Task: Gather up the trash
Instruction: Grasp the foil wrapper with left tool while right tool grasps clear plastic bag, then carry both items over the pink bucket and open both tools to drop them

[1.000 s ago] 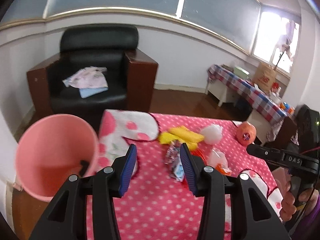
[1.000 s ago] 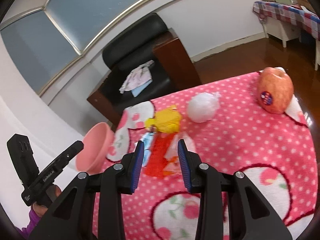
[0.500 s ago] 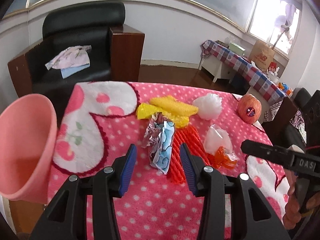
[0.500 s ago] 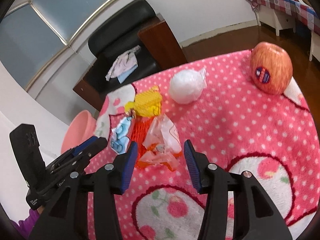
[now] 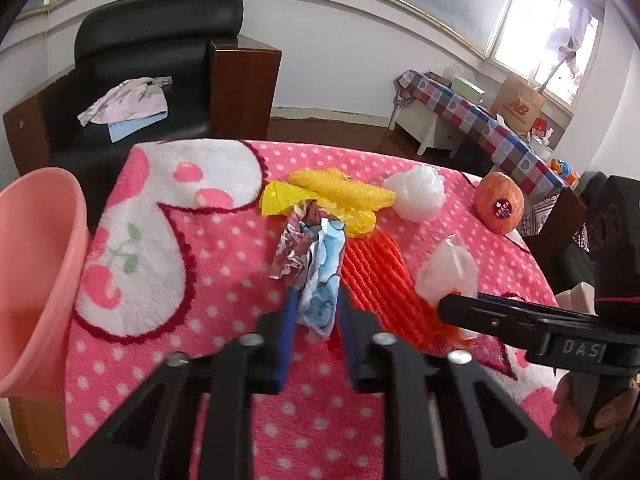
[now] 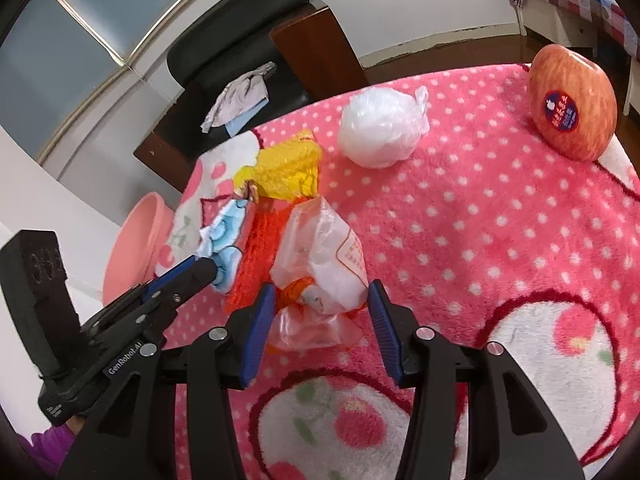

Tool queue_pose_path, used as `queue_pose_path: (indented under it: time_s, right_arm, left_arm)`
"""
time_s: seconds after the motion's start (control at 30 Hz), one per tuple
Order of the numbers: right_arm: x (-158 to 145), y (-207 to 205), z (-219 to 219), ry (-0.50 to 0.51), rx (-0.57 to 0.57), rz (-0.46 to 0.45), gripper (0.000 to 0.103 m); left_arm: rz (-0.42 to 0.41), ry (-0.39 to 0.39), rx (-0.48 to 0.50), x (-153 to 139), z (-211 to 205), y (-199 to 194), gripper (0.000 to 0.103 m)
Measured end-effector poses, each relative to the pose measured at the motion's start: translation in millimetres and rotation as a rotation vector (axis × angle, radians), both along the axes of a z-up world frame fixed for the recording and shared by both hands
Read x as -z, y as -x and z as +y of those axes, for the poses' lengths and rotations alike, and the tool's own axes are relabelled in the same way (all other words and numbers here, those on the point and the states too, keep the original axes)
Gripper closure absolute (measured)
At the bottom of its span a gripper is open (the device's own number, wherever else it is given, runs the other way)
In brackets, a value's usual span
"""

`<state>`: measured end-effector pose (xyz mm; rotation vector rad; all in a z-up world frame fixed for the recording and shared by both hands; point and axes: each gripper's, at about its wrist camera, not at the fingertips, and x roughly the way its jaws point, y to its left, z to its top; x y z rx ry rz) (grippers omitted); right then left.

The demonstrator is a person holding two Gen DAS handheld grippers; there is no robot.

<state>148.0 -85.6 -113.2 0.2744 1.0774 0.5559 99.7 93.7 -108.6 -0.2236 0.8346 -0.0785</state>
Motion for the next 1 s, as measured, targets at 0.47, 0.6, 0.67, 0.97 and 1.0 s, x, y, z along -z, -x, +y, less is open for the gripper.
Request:
queue_pose_path:
  time_s: [0.47,0.6,0.67,0.97,1.0]
  right_arm:
    - [-0.7,13.3,-15.3,-0.033,0.036,-0.095,0.059]
    - [-12.6,18.0,-20.1,-0.033,0.049,-0.145,0.059]
    - [-20.2,21.4,-19.8,-0.019,0.048,-0.178,0.059]
    - [-35.1,26.0,-21.4,-0.06,0.02,-0.191,0.059]
    - [-37.0,26.5,-22.4,-0.07,0.015,-0.192,0.059]
  left_arm:
    - [-0.054,-0.037,-0.063,-3.2,4.5,19.1,0.101]
    - [-0.058,0.001,-0.069,-7.2,7.8,24.5,0.101]
    - [-0.071,0.013,-0.067,-11.6,8.3,26.7,0.101]
    - [-0.092,-0.039,-0.125,-35.1,4.6,34.0,0.101]
    - [-0.095,-0.053,-0.135,-37.9,2.0,34.8,0.101]
